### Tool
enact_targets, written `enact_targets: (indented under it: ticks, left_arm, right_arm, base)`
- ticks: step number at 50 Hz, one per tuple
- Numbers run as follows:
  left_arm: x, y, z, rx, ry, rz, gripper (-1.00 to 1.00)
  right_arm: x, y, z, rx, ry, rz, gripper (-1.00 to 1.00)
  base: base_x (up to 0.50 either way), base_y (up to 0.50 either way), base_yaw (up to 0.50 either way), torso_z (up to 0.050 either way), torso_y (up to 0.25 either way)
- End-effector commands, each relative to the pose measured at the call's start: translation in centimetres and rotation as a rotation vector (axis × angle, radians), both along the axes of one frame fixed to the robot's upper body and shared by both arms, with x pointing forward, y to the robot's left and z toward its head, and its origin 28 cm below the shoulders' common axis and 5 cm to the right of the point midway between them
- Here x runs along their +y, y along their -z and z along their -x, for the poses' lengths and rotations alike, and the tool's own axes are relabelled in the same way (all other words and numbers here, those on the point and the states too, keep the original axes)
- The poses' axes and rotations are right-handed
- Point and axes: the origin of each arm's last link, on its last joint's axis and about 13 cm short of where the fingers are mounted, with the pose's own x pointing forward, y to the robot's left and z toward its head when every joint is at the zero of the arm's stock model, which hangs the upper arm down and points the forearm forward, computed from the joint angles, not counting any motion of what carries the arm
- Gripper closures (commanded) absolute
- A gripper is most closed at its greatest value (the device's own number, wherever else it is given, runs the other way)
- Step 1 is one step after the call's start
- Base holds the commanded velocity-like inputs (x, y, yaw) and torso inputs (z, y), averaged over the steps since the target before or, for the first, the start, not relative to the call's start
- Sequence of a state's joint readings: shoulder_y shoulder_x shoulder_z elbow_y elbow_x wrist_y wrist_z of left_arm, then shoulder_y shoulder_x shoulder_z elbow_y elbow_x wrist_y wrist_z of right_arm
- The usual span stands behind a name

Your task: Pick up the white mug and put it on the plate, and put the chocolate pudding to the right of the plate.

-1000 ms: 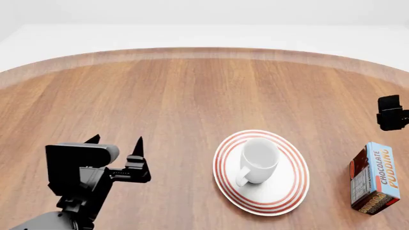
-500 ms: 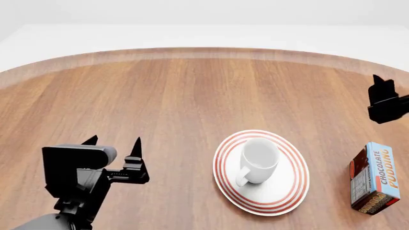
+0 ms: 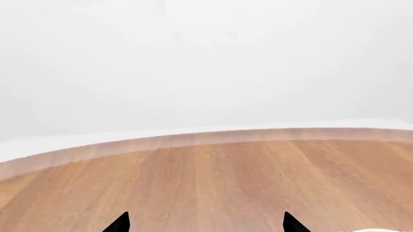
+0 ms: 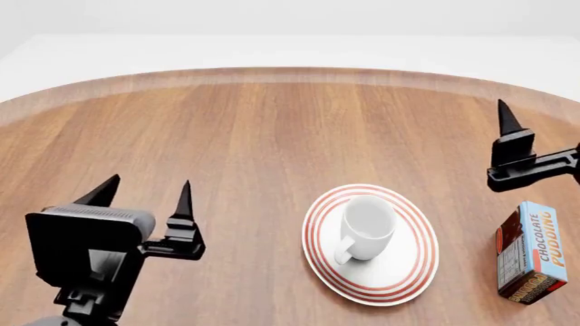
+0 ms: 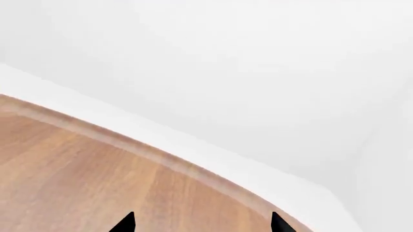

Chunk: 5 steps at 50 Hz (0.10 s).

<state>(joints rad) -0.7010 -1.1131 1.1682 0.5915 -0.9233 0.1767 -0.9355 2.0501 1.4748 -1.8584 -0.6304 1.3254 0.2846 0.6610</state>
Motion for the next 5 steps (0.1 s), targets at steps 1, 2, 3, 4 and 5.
enact_targets:
  ticks: [1, 2, 3, 4, 5]
  left_arm:
    - [0.06, -1.15, 0.91, -0.086, -0.032, -0.029, -1.00]
    - [0.14, -1.27, 0.96, -0.093, -0.038, -0.029, -1.00]
    - [0.19, -1.35, 1.01, -0.102, -0.039, -0.024, -1.00]
    - [0.24, -1.41, 1.07, -0.104, -0.042, -0.025, -1.00]
    - [0.29, -1.48, 1.12, -0.112, -0.045, -0.022, -1.00]
  right_arm:
    - [1.42, 1.49, 1.38, -0.085, -0.059, -0.078, -1.00]
    - [1.50, 1.59, 1.43, -0.091, -0.052, -0.081, -1.00]
    - [1.59, 1.64, 1.49, -0.096, -0.059, -0.091, -1.00]
    - [1.68, 1.74, 1.54, -0.097, -0.059, -0.090, -1.00]
    - [1.77, 1.85, 1.56, -0.100, -0.057, -0.089, -1.00]
  base:
    - [0.00, 0.00, 0.00, 0.000, 0.000]
    - [0.00, 0.00, 0.00, 0.000, 0.000]
    - [0.00, 0.00, 0.00, 0.000, 0.000]
    - [0.00, 0.00, 0.00, 0.000, 0.000]
    - [0.00, 0.00, 0.00, 0.000, 0.000]
